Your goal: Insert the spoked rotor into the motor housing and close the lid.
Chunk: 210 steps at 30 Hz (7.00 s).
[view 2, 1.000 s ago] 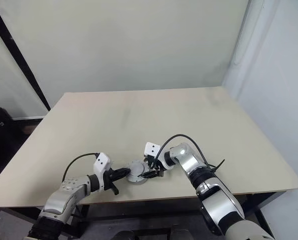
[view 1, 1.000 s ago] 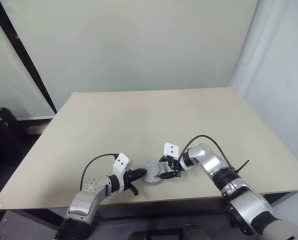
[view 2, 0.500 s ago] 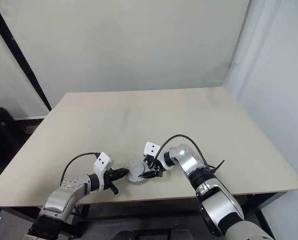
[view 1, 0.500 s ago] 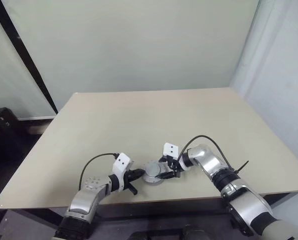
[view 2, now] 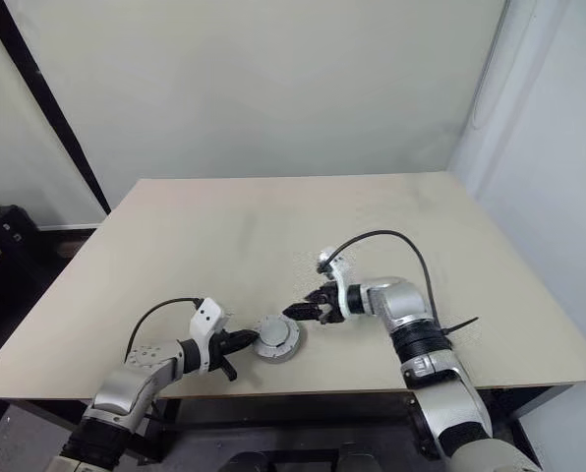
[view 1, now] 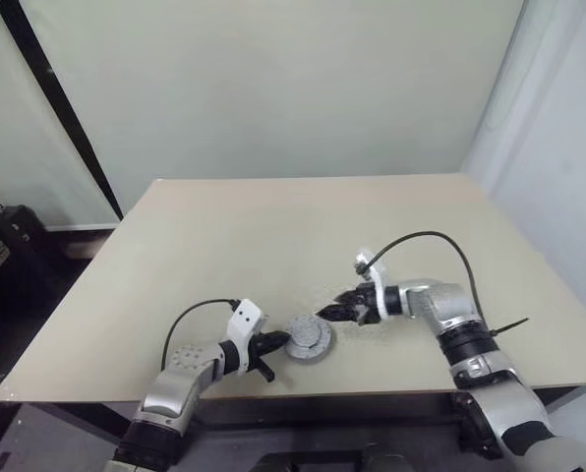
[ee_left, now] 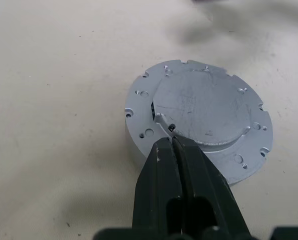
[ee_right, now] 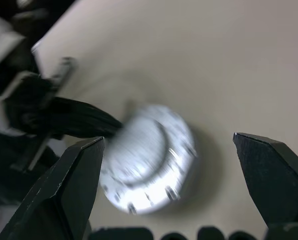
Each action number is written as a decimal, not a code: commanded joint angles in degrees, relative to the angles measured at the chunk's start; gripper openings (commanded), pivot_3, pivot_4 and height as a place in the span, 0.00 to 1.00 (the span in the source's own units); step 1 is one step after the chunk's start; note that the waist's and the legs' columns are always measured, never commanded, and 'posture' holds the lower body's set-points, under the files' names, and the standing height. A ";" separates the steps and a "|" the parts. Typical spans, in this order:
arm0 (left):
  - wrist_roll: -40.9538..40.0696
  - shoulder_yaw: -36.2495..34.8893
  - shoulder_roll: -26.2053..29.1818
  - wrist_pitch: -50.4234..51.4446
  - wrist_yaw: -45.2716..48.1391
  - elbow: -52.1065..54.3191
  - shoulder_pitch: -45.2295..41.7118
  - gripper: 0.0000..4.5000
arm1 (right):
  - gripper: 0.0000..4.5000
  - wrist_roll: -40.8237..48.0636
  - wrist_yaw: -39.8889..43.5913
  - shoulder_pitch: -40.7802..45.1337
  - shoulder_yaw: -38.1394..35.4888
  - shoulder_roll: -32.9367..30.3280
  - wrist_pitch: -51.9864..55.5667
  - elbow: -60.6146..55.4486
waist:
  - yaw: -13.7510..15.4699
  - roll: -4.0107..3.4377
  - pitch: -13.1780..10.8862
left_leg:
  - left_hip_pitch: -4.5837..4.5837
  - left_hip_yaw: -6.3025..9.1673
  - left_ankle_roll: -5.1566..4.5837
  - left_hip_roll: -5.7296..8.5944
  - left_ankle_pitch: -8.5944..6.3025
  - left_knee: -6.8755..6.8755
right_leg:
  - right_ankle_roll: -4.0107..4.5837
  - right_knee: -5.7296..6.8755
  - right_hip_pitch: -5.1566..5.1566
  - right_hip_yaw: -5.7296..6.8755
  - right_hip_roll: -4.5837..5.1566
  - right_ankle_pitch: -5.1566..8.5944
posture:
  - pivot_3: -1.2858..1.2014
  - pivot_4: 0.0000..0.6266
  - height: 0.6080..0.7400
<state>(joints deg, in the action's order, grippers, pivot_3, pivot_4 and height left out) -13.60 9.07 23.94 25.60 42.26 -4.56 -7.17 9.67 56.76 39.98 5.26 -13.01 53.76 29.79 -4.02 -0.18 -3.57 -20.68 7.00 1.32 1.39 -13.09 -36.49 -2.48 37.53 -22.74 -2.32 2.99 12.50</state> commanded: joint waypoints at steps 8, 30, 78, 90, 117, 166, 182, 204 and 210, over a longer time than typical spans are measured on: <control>1.73 1.86 -0.33 0.34 0.30 -2.68 0.04 0.00 | 1.00 7.60 -8.56 -2.72 -8.72 1.45 12.42 3.93 | -0.05 -0.01 0.00 | -0.03 -0.04 0.14 -0.01 -0.08 -0.01 | -0.01 -0.07 0.01 0.00 0.01 0.01 | 0.52 0.00 1.00; 1.90 1.09 -0.64 0.45 0.30 -1.81 0.63 0.00 | 1.00 13.87 -16.15 -5.74 -12.31 12.68 15.74 5.30 | -0.32 -0.03 0.06 | 0.00 -0.05 0.21 -0.07 -0.13 0.12 | -0.01 -0.10 -0.08 0.02 -0.01 0.01 | 0.52 0.00 1.00; 2.00 -0.63 -2.51 0.39 -0.32 -2.62 -0.72 0.00 | 0.28 20.02 -24.45 -9.17 -16.04 14.44 17.38 3.49 | -0.64 -0.57 0.43 | -0.04 -0.06 0.20 -0.14 -0.14 0.49 | -0.02 -0.67 -0.17 0.06 -0.04 0.01 | 0.52 0.00 1.00; -19.78 -23.77 -2.66 15.57 0.08 1.92 -1.05 0.74 | 0.27 26.15 -24.70 -8.36 -22.32 16.12 18.44 0.93 | -1.83 -0.47 0.38 | -0.84 0.03 -0.05 -0.22 0.01 0.54 | -0.16 -0.62 -0.89 0.11 -0.18 -0.11 | 0.52 0.00 1.00; -47.54 -34.68 -11.62 37.44 -11.15 -0.42 -0.23 1.00 | 0.27 37.44 -30.63 -9.19 -28.64 23.28 24.98 -10.36 | -1.46 -0.10 0.10 | -0.97 0.06 -0.04 -0.12 -0.01 0.51 | -0.17 -0.75 -0.89 0.07 -0.14 -0.11 | 0.52 0.00 1.00; -24.30 -41.25 -7.05 -11.20 -18.85 -9.70 -3.46 0.45 | 1.00 -4.99 -16.93 -24.33 13.70 2.62 -52.03 -23.78 | -0.31 0.35 0.04 | -0.90 0.04 0.01 -0.07 -0.01 0.44 | -0.17 -0.79 -0.76 0.01 -0.12 -0.11 | 0.52 0.00 1.00; -22.49 -40.14 -7.80 -15.41 -18.89 -21.73 -7.83 0.45 | 1.00 -7.52 -17.40 -25.22 14.43 1.56 -51.75 -25.18 | 1.19 0.99 0.05 | -0.89 0.07 0.01 -0.07 0.00 0.25 | -0.18 -0.75 -0.65 0.03 -0.13 -0.16 | 0.52 0.00 1.00; -11.85 -38.12 -7.43 -18.64 -32.39 -17.02 -2.90 1.00 | 1.00 -9.00 -17.40 -24.22 14.83 1.85 -52.42 -23.44 | 1.22 1.06 0.10 | -0.82 0.05 0.00 -0.07 0.00 0.01 | -0.23 -0.69 -0.51 0.03 -0.14 -0.29 | 0.52 0.00 1.00; -10.88 -31.99 -5.61 -15.84 -27.51 0.75 2.39 1.00 | 1.00 -7.95 -18.64 -24.31 12.42 1.47 -51.26 -23.45 | 1.30 1.07 0.11 | -0.84 0.04 0.01 -0.07 0.00 -0.03 | -0.21 -0.67 -0.51 0.02 -0.13 -0.30 | 0.52 0.00 1.00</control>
<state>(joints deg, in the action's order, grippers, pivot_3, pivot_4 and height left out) -24.93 -25.03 16.69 9.30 12.38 -10.23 -4.17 0.55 38.82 14.69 19.74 -11.49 2.54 7.67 -2.72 0.88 -3.46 -21.54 7.04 1.33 1.32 -13.08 -36.55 -2.65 36.86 -23.24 -2.30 2.87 12.22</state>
